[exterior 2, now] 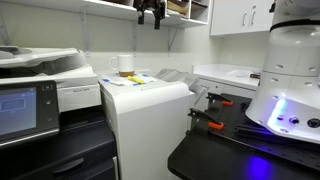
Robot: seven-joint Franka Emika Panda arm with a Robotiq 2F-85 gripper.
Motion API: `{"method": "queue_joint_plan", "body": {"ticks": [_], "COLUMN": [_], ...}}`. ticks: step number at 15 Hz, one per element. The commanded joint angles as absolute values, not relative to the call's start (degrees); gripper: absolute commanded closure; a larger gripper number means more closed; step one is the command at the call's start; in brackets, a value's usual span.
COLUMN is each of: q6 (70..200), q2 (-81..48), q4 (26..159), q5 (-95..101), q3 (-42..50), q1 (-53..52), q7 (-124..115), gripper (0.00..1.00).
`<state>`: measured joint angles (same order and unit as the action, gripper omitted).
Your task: Pick up the yellow object and put it in the cup
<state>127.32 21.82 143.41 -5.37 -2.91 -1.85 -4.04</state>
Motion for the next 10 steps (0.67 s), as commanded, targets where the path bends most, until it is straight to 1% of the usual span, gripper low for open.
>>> {"method": "queue_joint_plan", "body": {"ticks": [1,3,6,10], "q6": [135.9,139.6,139.6,138.4], "q2": [8.7,1.2,-8.1,-16.2], "q4": [137.8,134.3,128.5,123.3], "q5": [-7.1,-5.4,-2.5,-3.3], "q3": [-2.4,-2.4,-1.7,-0.9], "q1": [-1.0,-0.8,-1.3,-1.8], "q7": [-7.1,-7.9,-11.0,-11.6], "gripper": [0.0,0.0,0.0,0.0]}}
